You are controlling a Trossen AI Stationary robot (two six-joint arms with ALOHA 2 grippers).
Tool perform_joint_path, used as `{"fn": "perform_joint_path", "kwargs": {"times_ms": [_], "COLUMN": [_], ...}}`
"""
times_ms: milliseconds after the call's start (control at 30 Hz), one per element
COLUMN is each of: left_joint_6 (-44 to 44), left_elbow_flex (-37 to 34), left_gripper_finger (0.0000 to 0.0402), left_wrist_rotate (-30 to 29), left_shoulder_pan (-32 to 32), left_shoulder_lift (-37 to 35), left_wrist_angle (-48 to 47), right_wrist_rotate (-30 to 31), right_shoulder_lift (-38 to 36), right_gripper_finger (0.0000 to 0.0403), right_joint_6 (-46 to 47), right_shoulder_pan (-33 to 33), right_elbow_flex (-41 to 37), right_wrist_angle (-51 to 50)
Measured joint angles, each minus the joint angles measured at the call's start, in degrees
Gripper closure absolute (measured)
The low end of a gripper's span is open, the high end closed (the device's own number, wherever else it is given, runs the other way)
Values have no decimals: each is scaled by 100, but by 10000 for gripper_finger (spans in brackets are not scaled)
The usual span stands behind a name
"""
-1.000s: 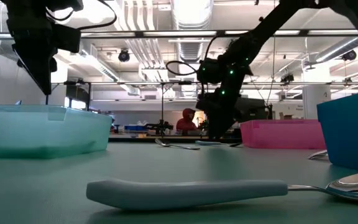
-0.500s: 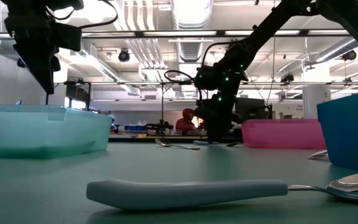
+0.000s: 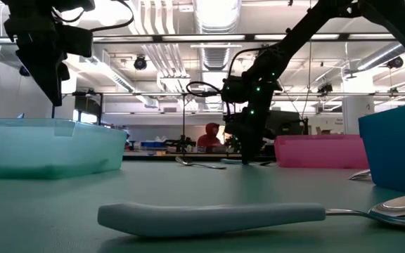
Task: Sort silverware by color (type)
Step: Put the blue spoon into the blue bin
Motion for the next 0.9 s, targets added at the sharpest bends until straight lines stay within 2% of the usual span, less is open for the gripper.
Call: {"fn": "perform_joint_path", "kwargs": {"times_ms": [200, 333, 533, 667, 900], "left_joint_6": [-17, -154, -105, 580, 2110], "left_elbow_flex": [2, 0, -140, -140, -87], "left_gripper_finger": [272, 272, 272, 272, 272], "left_wrist_rotate": [2, 0, 3, 8, -3], "left_shoulder_pan": [2, 2, 2, 2, 23], "left_shoulder_lift": [0, 0, 114, 462, 1452], "left_wrist_angle": [2, 168, 1873, 2939, 4003], "right_wrist_rotate": [-91, -139, -269, -395, -386], "right_shoulder_lift": [-143, -620, -1599, -2306, -3300], "right_gripper_finger": [385, 387, 388, 388, 389], "right_joint_6": [-104, -85, -84, 20, 760], "right_shoulder_pan": [-2, -2, 224, 704, 1984], "right_elbow_flex": [35, 158, 86, -53, -466], "right_wrist_angle": [-151, -295, -754, -1214, -2009]}}
